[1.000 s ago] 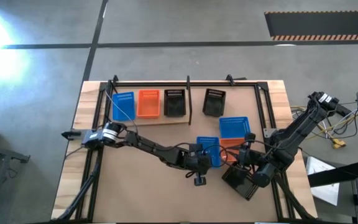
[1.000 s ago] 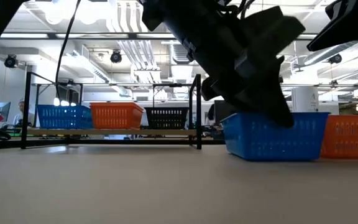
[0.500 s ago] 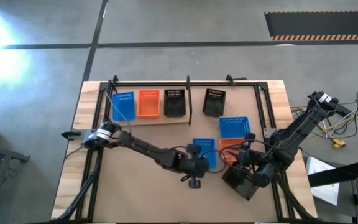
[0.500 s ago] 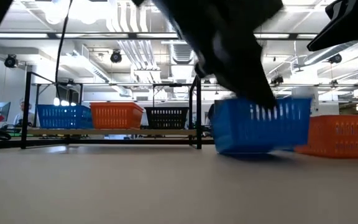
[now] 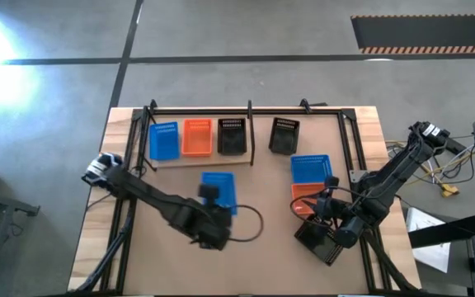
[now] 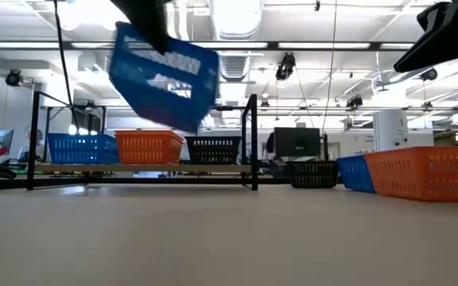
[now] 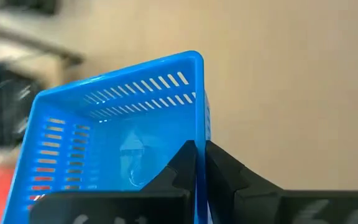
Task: Stack baskets on shelf by color
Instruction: Stack the bottom blue basket on top of the other blue basket on the shelf
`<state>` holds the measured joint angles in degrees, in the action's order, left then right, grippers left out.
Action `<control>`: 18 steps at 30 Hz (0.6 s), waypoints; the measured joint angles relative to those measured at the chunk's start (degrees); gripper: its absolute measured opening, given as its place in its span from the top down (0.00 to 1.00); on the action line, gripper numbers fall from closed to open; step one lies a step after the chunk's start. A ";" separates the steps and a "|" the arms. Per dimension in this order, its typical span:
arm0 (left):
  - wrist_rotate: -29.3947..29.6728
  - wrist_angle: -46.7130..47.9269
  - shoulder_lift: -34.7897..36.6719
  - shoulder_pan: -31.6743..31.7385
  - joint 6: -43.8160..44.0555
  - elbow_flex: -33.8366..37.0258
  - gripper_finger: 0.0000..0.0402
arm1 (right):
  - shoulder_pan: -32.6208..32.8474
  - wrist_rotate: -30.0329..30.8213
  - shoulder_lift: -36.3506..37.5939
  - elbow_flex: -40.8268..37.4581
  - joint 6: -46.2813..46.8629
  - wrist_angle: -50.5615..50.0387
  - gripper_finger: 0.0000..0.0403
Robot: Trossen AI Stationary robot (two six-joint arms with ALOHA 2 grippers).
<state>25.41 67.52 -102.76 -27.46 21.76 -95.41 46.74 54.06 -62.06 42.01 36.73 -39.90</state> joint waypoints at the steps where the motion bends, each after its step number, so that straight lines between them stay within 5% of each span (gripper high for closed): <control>1: 1.08 2.45 1.46 -0.16 0.97 0.60 1.00 | 0.00 0.00 0.00 -0.08 0.02 -0.19 0.88; 8: 10.06 10.00 17.13 0.81 4.80 13.13 1.00 | 0.00 0.02 0.00 -0.27 0.25 -0.02 0.88; 18: 13.53 9.49 41.61 12.29 -8.62 37.94 1.00 | 0.02 0.07 0.00 -0.27 0.20 0.38 0.88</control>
<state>38.94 77.01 -61.16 -15.16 13.14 -57.47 46.76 54.13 -62.06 41.74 36.93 -39.52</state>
